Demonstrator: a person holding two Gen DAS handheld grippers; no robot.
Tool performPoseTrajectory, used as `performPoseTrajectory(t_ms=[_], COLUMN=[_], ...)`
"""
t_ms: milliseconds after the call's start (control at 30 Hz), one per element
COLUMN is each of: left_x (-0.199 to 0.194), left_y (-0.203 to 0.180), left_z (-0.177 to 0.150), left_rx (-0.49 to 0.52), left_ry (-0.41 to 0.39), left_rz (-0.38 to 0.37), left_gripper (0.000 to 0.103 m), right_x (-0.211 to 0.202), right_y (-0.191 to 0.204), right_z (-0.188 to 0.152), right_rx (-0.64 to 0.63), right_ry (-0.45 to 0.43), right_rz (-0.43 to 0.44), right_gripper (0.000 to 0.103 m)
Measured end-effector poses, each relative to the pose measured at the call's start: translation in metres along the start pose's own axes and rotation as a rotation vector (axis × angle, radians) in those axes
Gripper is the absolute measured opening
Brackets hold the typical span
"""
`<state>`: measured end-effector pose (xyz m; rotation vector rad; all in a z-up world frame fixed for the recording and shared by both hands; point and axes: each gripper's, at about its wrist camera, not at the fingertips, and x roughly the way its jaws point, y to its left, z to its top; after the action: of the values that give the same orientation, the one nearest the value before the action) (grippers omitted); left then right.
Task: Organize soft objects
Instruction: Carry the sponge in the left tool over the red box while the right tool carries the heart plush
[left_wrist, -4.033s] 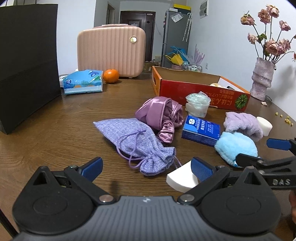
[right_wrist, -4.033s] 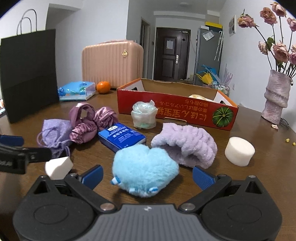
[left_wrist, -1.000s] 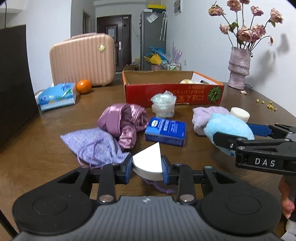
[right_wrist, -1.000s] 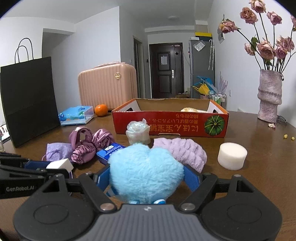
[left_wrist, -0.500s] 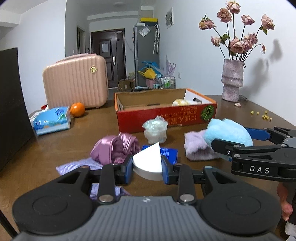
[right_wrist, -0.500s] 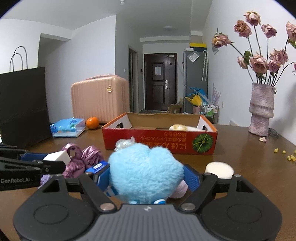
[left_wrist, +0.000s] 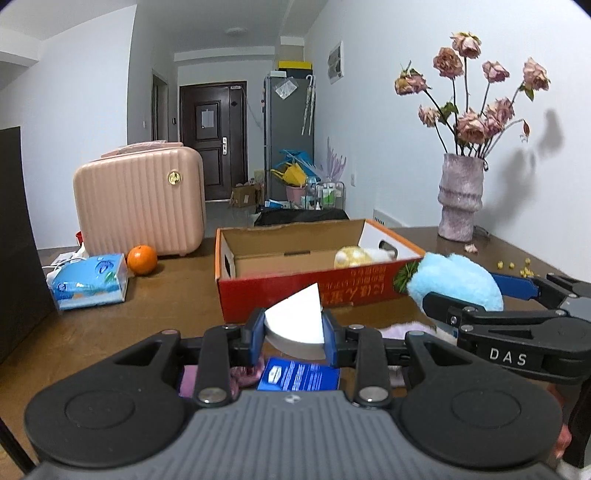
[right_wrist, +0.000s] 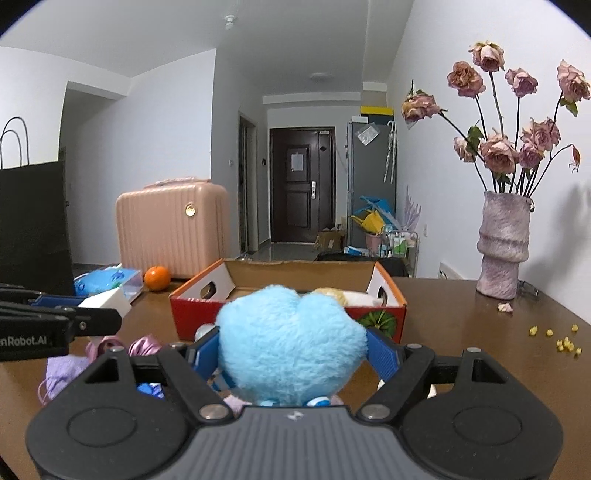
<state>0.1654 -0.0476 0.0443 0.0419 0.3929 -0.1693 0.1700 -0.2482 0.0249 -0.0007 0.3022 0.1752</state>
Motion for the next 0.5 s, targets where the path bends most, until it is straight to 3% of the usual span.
performPoseTrajectory(t_ms=[500], left_x=[0.041], left_y=[-0.003], left_z=[0.038], left_rx=[-0.063], left_ry=[-0.019], left_rz=[0.015], left_gripper=[0.032], right_x=[0.036], right_y=[-0.011], right_z=[0.032], right_rx=[-0.008], right_ry=[-0.053], right_rz=[-0.027], right_gripper=[0.08])
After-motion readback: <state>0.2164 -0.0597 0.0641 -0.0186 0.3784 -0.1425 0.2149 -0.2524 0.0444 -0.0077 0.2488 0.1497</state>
